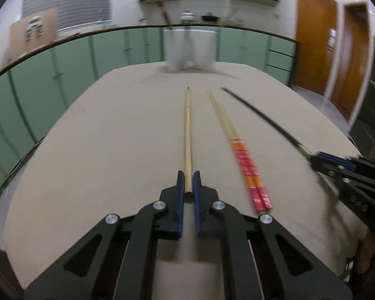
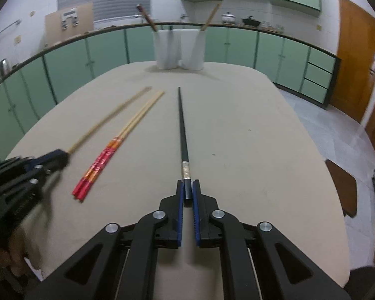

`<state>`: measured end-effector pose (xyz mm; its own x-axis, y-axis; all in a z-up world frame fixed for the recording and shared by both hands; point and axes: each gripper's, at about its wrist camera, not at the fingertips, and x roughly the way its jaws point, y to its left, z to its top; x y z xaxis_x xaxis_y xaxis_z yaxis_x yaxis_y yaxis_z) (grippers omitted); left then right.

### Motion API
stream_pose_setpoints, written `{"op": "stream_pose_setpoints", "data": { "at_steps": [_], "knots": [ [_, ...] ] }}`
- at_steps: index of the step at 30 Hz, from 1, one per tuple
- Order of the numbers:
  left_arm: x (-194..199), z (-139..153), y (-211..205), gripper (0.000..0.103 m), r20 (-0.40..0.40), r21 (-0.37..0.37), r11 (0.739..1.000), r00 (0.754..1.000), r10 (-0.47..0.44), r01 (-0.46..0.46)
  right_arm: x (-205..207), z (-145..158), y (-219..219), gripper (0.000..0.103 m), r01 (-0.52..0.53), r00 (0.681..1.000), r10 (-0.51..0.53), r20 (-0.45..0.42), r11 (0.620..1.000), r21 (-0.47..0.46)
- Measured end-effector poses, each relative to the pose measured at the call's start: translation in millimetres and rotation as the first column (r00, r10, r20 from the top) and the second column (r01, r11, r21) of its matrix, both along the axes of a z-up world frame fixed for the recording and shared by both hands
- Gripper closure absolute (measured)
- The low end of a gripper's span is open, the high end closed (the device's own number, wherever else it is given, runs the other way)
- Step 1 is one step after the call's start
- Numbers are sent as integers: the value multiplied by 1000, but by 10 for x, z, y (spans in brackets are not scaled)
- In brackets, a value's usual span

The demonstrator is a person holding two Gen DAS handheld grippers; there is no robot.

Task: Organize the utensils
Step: 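Grasp the black chopstick with the right tool while the left grasps a plain wooden one, then lift both chopsticks and carry them upright to the white holder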

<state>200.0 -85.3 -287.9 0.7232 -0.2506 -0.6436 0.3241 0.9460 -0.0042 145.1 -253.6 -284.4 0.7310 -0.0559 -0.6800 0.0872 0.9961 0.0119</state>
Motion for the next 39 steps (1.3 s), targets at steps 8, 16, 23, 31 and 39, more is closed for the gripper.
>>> {"op": "stream_pose_setpoints", "data": {
  "at_steps": [8, 16, 23, 31, 39],
  "knots": [
    [-82, 34, 63, 93, -14, 22, 1000, 1000, -14, 14, -50, 7, 64, 93, -27, 1000, 27, 10, 999, 16],
    [-42, 32, 70, 97, -23, 9, 1000, 1000, -18, 18, -19, -13, 48, 92, -25, 1000, 25, 9, 1000, 19],
    [14, 289, 121, 97, -78, -30, 999, 997, 14, -16, -98, 147, 10, 96, -33, 999, 34, -19, 998, 53],
    [-141, 1041, 123, 97, -14, -25, 1000, 1000, 1, -1, -327, 841, -34, 96, -85, 995, 82, 64, 995, 54],
    [-217, 1634, 128, 97, 56, -22, 999, 998, -30, 32, -342, 1462, -66, 97, -127, 984, 122, 132, 991, 33]
  ]
}}
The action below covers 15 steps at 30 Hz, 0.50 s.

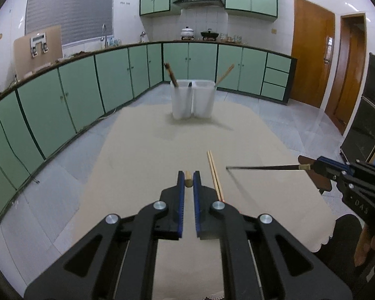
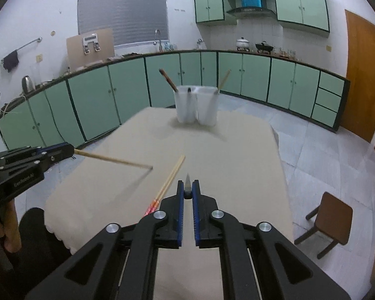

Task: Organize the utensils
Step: 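Lift both chopsticks and carry them upright to the white holder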

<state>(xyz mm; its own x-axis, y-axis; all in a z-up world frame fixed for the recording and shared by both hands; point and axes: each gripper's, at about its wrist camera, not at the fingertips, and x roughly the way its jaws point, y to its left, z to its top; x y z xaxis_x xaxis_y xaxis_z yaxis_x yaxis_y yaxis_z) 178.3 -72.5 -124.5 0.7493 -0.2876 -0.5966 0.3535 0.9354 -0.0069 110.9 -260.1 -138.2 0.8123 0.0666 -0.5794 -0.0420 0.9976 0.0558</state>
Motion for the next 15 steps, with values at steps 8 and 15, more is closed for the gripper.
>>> {"op": "stream_pose_setpoints", "data": {
  "at_steps": [8, 15],
  "knots": [
    [41, 227, -63, 97, 2, -7, 999, 999, -49, 49, 168, 347, -52, 97, -51, 998, 51, -24, 999, 8],
    [184, 380, -6, 97, -9, -10, 997, 997, -74, 73, 371, 571, -112, 97, -96, 993, 98, -65, 995, 21]
  ]
}}
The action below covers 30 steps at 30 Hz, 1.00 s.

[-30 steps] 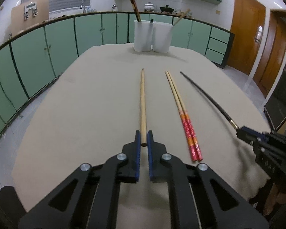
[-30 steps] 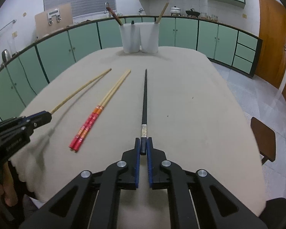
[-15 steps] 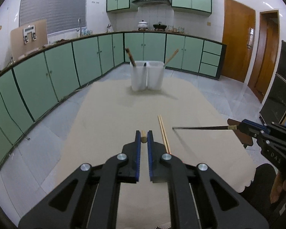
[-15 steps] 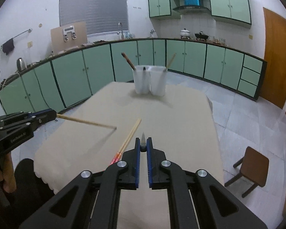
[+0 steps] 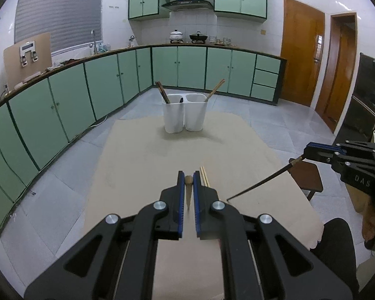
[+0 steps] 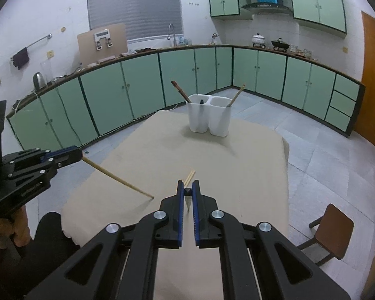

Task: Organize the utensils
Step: 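Lift both chopsticks and carry them upright to the white holder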

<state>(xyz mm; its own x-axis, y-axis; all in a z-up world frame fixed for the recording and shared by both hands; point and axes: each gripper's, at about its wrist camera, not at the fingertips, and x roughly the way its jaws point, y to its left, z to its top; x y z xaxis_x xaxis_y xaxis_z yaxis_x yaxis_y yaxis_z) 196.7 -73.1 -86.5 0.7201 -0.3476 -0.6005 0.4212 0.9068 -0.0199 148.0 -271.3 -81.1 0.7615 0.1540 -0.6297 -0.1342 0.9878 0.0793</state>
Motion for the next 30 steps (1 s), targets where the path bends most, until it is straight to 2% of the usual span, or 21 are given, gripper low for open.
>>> {"op": "stream_pose_setpoints", "data": {
  "at_steps": [7, 15, 23, 25, 30],
  "knots": [
    [294, 82, 72, 97, -67, -26, 999, 997, -30, 29, 265, 67, 4, 96, -43, 998, 42, -39, 999, -25],
    [639, 151, 88, 97, -114, -6, 998, 991, -65, 65, 723, 183, 5, 96, -104, 987, 97, -125, 994, -44],
    [873, 193, 21, 97, -140, -2, 996, 987, -85, 86, 981, 209, -23, 96, -117, 980, 111, -165, 993, -25],
    [899, 237, 5, 97, -136, -3, 996, 987, -91, 91, 1021, 219, -70, 96, -107, 979, 106, -174, 994, 7],
    [985, 374, -46, 97, -123, -7, 995, 987, -102, 102, 1063, 351, -72, 96, -104, 981, 102, -165, 995, -3]
  ]
}}
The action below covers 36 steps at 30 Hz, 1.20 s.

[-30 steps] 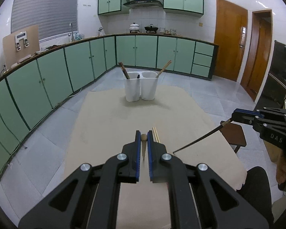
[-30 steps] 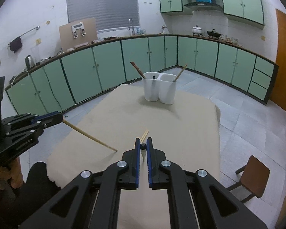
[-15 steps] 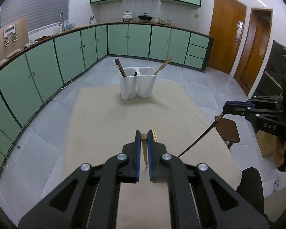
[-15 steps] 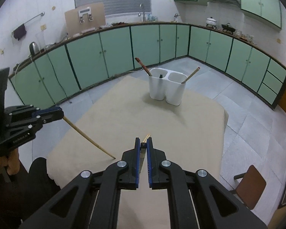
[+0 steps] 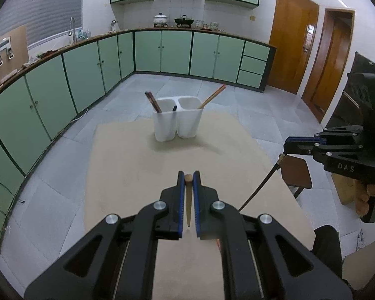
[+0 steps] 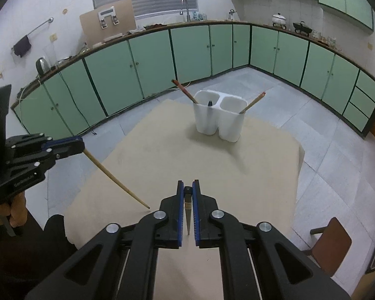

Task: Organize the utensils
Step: 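Lift both chopsticks and carry them upright to the white holder, then open both tools to drop the chopsticks into the holder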

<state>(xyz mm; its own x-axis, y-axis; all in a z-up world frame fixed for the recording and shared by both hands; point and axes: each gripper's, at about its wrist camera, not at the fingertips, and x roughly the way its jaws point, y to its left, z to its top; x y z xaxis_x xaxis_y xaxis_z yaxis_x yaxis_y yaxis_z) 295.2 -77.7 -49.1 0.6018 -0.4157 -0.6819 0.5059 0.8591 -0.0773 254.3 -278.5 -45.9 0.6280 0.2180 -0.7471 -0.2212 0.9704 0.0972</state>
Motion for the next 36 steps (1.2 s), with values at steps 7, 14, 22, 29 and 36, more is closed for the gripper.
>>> {"op": "stream_pose_setpoints", "data": {
  "at_steps": [7, 14, 22, 29, 36],
  "knots": [
    [141, 273, -79, 97, 17, -11, 1000, 1000, -8, 8, 76, 346, -16, 96, 1, 1000, 0, 29, 1000, -26],
    [298, 710, -163, 97, 58, -35, 999, 998, -23, 25, 273, 818, -121, 96, 25, 998, -22, 58, 999, -38],
    [646, 1207, -291, 97, 133, -59, 998, 991, 6, 2, 661, 1350, -249, 96, 90, 989, -87, 116, 996, -23],
    [1052, 1455, -506, 97, 199, -53, 998, 979, 43, -33, 1177, 1573, -334, 96, 132, 981, -131, 145, 991, 4],
    [1591, 1448, -681, 97, 195, -92, 993, 977, 86, -69, 1671, 1590, -399, 97, 167, 968, -166, 187, 986, 13]
  ]
}}
